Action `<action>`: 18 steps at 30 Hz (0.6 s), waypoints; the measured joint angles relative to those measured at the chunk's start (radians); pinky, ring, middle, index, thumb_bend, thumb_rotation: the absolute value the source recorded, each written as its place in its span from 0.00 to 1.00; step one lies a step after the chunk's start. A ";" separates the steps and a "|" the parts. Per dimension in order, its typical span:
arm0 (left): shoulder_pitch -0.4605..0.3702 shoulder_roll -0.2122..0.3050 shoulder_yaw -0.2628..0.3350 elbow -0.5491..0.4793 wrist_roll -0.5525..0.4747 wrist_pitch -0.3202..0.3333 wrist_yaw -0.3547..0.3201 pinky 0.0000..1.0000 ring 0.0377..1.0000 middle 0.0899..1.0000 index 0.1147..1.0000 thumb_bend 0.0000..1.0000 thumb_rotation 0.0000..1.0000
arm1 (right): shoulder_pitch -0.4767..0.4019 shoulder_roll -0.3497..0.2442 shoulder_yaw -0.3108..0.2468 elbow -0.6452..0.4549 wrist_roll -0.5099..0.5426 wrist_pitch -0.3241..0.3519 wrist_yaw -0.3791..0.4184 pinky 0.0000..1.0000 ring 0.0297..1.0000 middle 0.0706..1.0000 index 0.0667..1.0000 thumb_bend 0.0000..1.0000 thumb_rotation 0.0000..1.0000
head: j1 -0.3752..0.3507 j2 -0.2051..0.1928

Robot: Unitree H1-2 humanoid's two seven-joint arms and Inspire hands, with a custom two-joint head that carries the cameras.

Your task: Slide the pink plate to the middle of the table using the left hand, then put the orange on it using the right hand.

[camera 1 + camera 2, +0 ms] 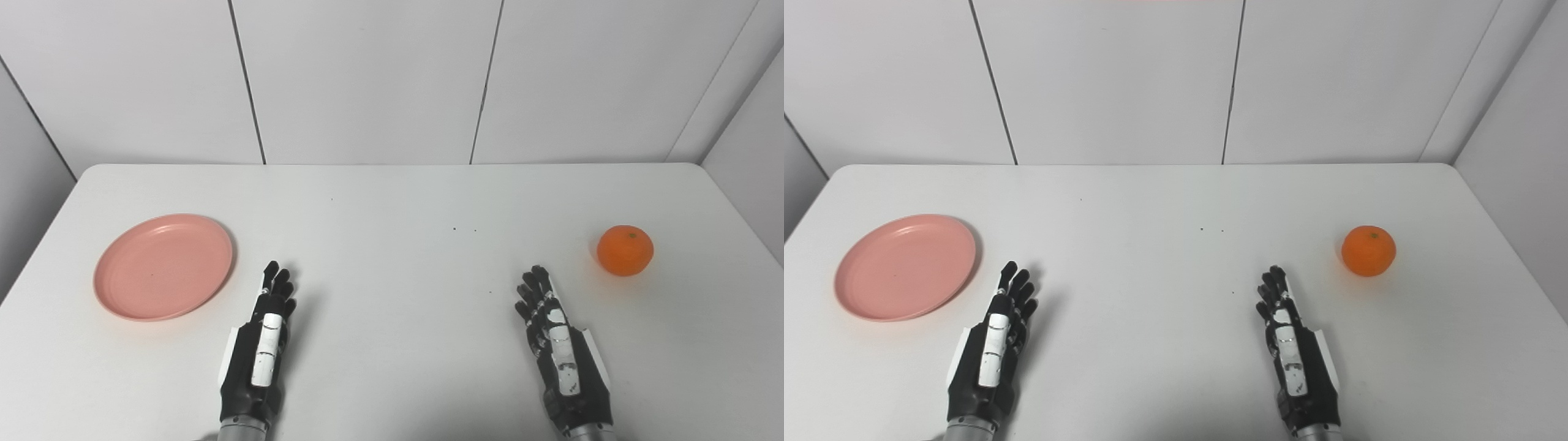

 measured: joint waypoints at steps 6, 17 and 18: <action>0.000 -0.005 -0.024 0.023 0.018 -0.037 0.013 1.00 1.00 1.00 1.00 0.80 0.87 | -0.001 -0.005 -0.006 0.004 0.023 -0.005 0.009 1.00 0.98 0.99 0.99 0.84 0.97 | 0.083 -0.035; 0.000 -0.012 -0.078 0.069 0.109 -0.106 0.070 1.00 1.00 1.00 1.00 0.78 0.94 | -0.024 -0.063 -0.011 0.042 0.089 -0.065 0.042 1.00 1.00 1.00 1.00 0.84 1.00 | 0.192 -0.118; 0.000 -0.012 -0.083 0.070 0.112 -0.107 0.075 1.00 1.00 1.00 1.00 0.77 0.94 | -0.026 -0.069 -0.012 0.045 0.093 -0.068 0.047 1.00 1.00 1.00 1.00 0.83 1.00 | 0.192 -0.118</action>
